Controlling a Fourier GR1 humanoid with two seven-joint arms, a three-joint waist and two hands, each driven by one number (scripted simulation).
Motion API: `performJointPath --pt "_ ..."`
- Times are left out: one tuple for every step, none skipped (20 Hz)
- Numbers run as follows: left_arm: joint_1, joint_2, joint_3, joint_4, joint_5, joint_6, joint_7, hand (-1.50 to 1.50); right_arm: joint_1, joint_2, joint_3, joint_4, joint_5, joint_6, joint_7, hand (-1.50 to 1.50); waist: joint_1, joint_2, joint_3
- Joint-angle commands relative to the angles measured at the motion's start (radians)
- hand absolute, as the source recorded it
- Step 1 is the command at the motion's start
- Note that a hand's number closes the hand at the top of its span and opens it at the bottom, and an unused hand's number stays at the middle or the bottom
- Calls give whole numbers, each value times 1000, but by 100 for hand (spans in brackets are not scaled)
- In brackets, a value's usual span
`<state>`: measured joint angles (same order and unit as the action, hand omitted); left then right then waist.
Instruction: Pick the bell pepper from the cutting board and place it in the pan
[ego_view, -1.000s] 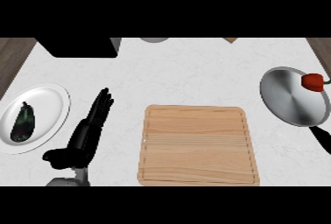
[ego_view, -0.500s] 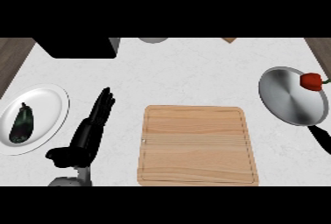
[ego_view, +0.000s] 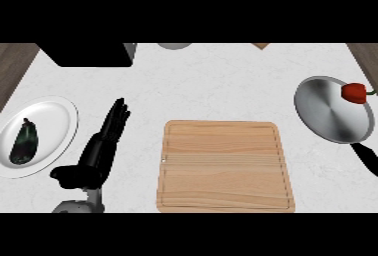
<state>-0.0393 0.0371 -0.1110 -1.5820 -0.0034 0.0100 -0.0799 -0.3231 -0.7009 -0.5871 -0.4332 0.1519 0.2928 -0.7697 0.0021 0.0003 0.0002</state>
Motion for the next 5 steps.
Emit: performJointPath --pt "30 16 15 -17 24 -41 -13 0 19 -34 15 28 -6 -11 -43 -150 3 1 1" --pt "17 -19 -31 5 -28 0 -17 0 13 16 25 61 21 -88 -111 -150 6 2 1" --pt "-6 -16 -18 -12 -39 21 19 0 30 -4 27 -4 -2 -70 -61 -150 1 0 0" --pt "-32 -32 -9 12 -32 31 32 0 51 8 33 -92 -23 -73 5 -150 -5 -1 -1" --pt "11 -20 -31 -64 -42 25 46 0 27 27 51 -76 4 -123 -14 -150 1 -1 0"
